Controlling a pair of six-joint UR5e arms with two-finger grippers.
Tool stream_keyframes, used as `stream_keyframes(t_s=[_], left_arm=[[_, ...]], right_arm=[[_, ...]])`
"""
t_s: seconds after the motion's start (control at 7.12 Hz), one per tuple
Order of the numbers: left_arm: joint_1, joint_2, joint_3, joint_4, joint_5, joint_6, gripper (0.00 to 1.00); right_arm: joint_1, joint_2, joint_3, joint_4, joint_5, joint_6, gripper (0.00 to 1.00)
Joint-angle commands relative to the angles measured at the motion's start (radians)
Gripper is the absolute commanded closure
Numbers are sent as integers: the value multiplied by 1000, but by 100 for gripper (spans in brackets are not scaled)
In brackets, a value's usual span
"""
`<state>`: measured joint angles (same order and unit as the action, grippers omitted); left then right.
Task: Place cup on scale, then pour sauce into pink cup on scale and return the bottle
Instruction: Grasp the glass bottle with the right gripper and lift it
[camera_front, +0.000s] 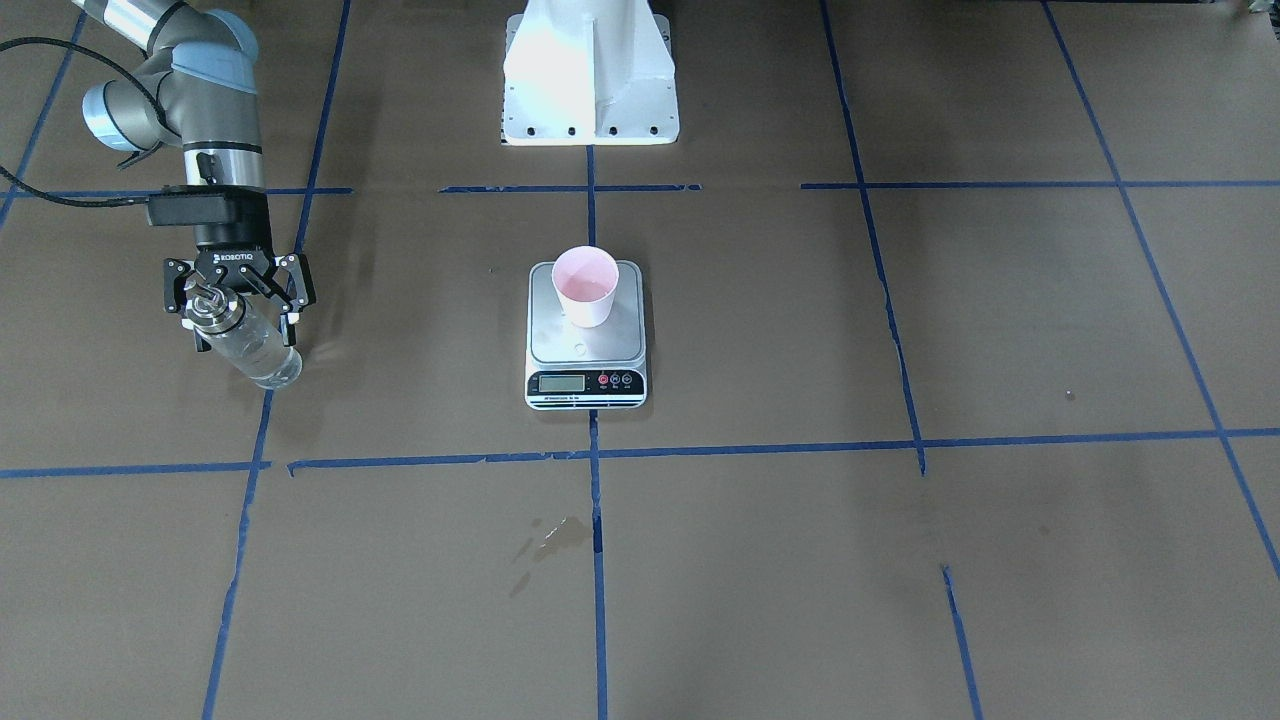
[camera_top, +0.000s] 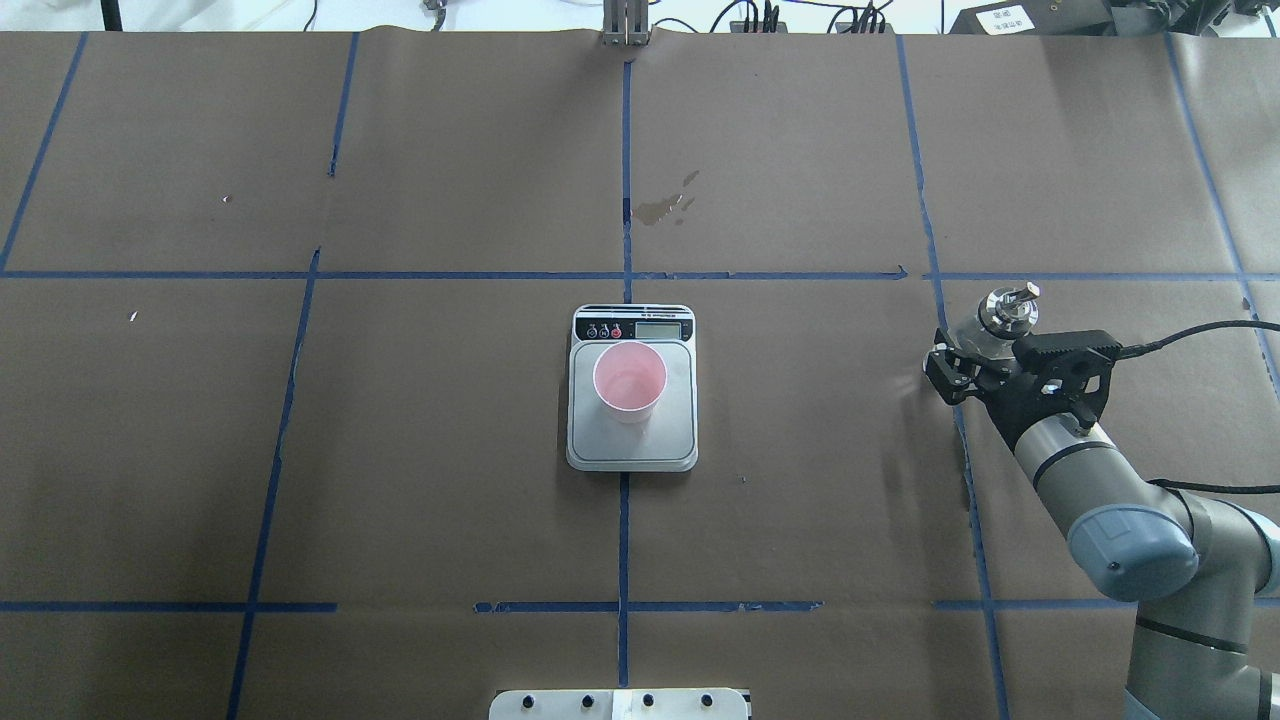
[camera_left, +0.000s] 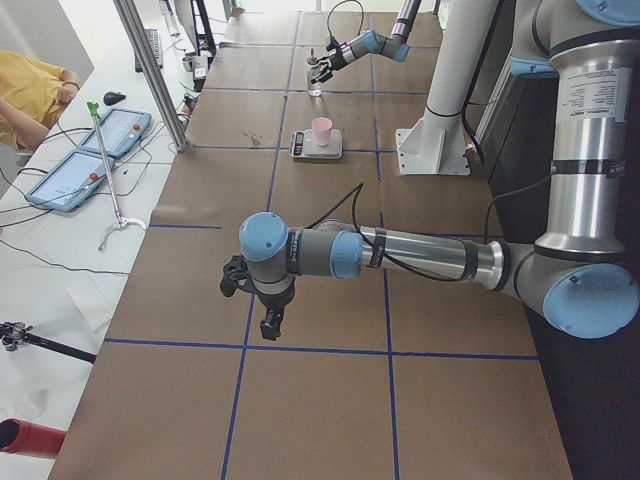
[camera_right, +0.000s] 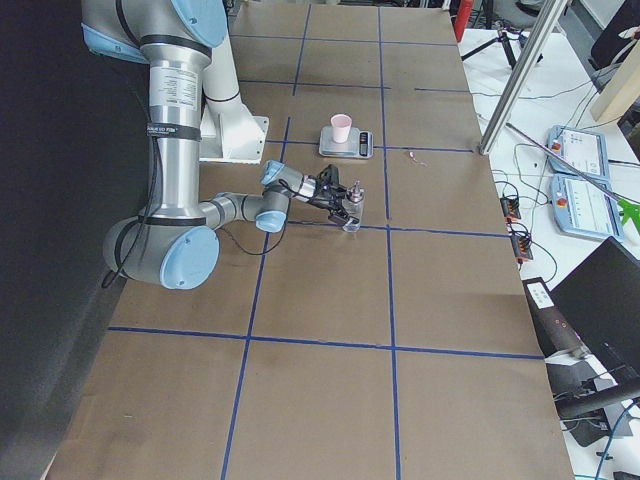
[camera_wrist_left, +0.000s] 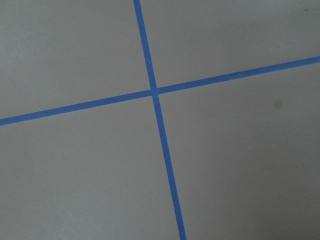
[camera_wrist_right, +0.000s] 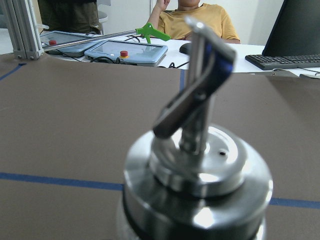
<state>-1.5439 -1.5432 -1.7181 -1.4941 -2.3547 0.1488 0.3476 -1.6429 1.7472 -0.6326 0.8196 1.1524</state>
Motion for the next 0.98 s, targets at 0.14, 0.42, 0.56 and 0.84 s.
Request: stream_keyframes(t_s=[0.14, 0.42, 0.56, 0.84], left_arm=[[-1, 0, -1, 0, 0, 0, 0], [-1, 0, -3, 0, 0, 0, 0], [-1, 0, -3, 0, 0, 0, 0], [1, 0, -5, 0, 0, 0, 0]], right_arm=[[1, 6, 12, 28, -22, -25, 100], [2, 9, 60, 65, -27, -147, 100], [2, 11, 125, 63, -19, -152, 100], [28, 12, 161, 62, -10, -233, 100]])
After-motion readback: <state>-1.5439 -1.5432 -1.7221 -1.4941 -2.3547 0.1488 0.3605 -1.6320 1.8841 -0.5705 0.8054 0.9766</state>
